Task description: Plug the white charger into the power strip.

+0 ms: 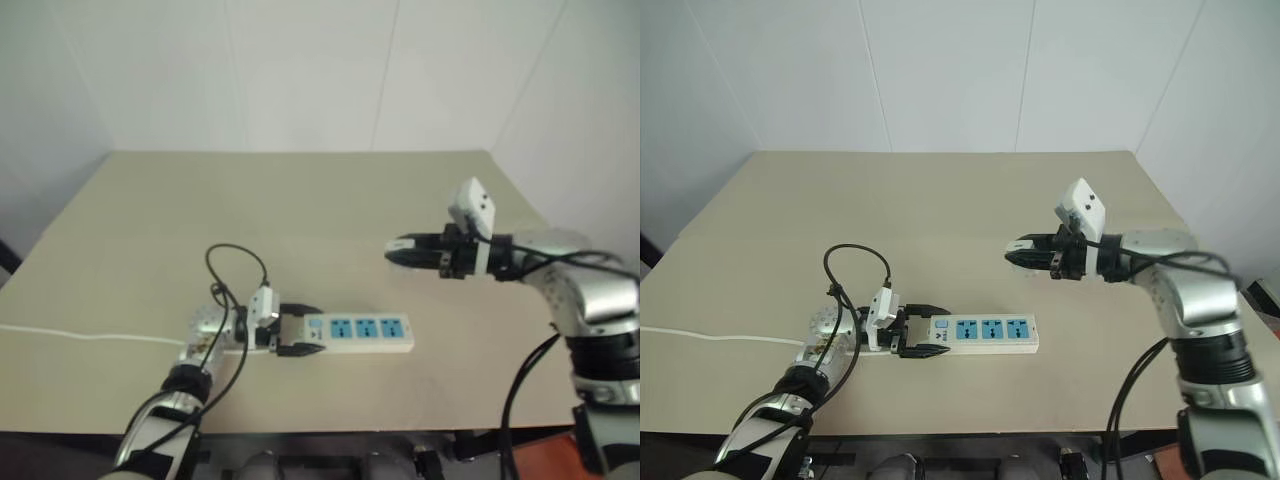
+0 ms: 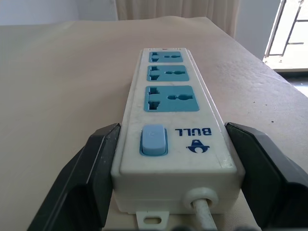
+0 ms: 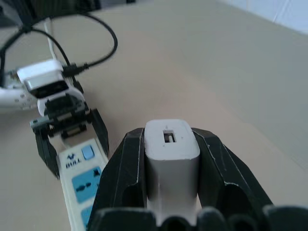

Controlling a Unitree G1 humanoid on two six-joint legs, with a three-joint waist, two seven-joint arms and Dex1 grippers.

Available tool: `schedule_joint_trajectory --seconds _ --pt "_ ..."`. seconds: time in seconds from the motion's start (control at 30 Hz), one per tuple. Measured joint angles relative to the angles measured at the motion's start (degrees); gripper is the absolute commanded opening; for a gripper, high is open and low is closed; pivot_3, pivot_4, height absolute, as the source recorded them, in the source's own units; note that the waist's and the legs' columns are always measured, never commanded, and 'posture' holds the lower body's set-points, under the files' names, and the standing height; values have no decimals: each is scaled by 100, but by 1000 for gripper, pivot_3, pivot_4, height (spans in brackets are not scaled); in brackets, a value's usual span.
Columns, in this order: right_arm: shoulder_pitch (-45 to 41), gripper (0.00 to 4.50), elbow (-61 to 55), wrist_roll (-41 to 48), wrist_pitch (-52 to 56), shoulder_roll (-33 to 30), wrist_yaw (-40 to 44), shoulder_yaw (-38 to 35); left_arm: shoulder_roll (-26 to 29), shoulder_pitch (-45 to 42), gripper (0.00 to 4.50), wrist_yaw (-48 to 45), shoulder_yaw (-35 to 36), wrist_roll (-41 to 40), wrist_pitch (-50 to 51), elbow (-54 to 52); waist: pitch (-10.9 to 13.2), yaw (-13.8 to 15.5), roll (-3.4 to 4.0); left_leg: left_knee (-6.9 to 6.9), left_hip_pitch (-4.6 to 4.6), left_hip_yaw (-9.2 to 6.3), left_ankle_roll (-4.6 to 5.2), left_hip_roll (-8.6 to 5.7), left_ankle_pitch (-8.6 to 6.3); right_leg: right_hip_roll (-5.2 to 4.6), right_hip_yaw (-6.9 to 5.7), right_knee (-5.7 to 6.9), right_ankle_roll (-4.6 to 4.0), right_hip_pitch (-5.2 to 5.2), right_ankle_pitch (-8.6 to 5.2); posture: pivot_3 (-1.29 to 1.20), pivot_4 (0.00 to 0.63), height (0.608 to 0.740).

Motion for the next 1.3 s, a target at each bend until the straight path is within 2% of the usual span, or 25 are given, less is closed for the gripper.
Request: schedule_joint_trajectory --seconds 0.17,0.53,0.83,1.3 --pt "97 1123 745 50 -1125 976 629 38 206 248 3239 187 -66 3 464 -603 1 -56 3 -12 19 -3 0 17 0 22 2 8 -11 4 -1 0 150 740" --pt "-81 1123 2974 -84 -2484 2367 1704 387 582 555 3239 301 -160 -13 1025 -1451 6 -110 10 -21 20 0 0 19 0 21 4 8 -16 -1 -1 0 150 740" --pt "-346 1123 4107 -456 -3181 2504 2522 445 827 804 3239 369 -164 -140 1271 -1874 9 -152 16 -24 23 0 0 20 0 22 3 11 -19 -1 -1 0 150 740" --pt "-123 1123 4139 -669 -3556 2867 2640 505 874 798 3239 446 -184 -188 1448 -1898 10 -164 17 -23 38 1 -1 20 0 24 10 28 -21 2 -2 0 150 740"
